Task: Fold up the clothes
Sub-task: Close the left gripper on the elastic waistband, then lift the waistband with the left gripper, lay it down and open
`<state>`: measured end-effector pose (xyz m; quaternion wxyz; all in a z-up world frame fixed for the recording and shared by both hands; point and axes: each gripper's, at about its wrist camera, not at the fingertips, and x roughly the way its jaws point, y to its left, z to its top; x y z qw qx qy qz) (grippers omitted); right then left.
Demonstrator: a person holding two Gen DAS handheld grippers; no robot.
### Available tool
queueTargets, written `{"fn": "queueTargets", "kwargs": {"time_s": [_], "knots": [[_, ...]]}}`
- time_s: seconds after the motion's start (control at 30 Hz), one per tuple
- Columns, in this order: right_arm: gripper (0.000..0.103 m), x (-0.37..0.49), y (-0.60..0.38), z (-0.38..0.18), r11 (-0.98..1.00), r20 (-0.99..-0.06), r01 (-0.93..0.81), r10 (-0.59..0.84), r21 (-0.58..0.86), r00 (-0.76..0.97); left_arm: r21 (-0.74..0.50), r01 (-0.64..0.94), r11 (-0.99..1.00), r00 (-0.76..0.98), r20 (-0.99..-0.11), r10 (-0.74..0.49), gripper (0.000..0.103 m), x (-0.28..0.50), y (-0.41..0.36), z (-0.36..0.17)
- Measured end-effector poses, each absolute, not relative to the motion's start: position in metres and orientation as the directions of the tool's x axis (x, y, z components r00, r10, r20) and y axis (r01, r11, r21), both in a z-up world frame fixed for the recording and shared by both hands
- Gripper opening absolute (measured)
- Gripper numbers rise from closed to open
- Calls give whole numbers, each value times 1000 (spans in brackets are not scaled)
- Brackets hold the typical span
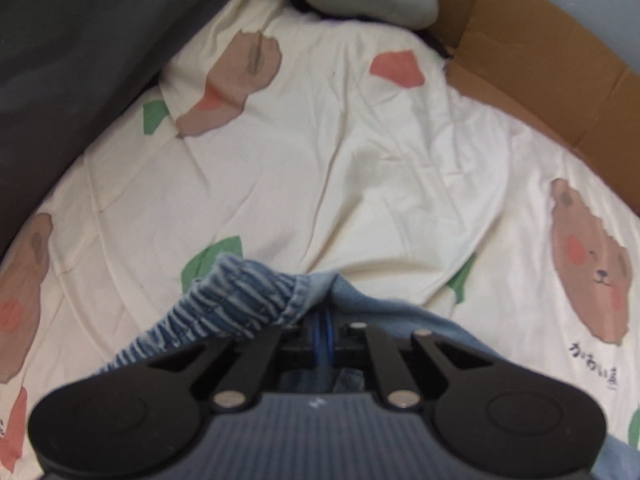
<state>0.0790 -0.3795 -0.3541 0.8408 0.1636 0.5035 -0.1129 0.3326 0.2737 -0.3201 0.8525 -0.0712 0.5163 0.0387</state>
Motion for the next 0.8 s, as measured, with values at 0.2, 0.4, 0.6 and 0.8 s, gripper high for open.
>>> {"fn": "queueTargets", "kwargs": {"time_s": [0.2,0.4,0.6,0.8], "knots": [[29,79,-381,-349,938,-878,316,-29,141,477,-95,-104,990,501,-865,-30,17,292,278,-290],[29,64,-384,-329,952,-871,272,-8,144,491,-47,-103,994,485,-874,9,29,261,282,-285],[29,44,-377,-324,969,-881,209,19,134,473,14,-96,995,428,-902,53,29,244,286,-298],[29,51,-366,-354,964,-912,233,26,132,410,83,-127,988,357,-926,123,3,270,304,-340]]}}
